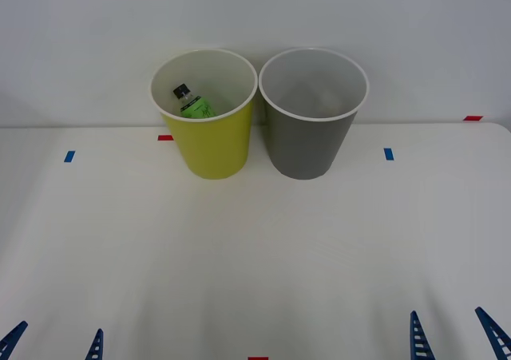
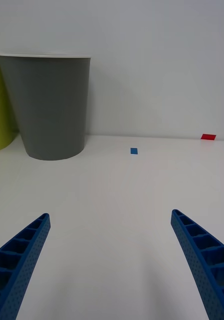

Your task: Put cans in the gray bin and PET bottles in the light green bin.

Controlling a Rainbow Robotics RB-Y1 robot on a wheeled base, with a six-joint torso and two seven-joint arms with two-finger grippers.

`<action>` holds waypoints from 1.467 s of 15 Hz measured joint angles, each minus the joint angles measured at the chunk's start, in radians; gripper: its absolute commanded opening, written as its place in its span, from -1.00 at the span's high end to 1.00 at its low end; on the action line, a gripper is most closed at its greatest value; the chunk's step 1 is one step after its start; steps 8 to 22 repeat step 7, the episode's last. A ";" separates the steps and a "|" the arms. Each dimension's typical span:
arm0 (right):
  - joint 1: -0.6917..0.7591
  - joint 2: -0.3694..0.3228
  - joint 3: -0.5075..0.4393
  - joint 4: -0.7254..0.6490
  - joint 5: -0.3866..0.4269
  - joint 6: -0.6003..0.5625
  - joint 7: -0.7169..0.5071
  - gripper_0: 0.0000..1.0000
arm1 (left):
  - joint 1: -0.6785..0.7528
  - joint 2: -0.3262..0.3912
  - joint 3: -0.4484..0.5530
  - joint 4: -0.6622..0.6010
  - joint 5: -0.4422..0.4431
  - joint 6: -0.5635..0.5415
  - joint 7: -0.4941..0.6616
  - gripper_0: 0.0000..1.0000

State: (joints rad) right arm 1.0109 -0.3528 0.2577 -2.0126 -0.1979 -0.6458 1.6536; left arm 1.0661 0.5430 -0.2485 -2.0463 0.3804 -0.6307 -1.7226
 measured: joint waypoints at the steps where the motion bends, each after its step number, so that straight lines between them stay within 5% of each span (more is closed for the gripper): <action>1: 0.000 0.000 0.000 0.000 0.000 0.000 0.000 -0.65 | 0.000 0.000 0.000 0.000 0.000 0.000 0.000 -1.00; 22: 0.000 0.000 0.000 0.000 0.000 0.000 0.000 -0.64 | 0.000 0.000 0.000 0.000 0.000 0.000 0.000 -1.00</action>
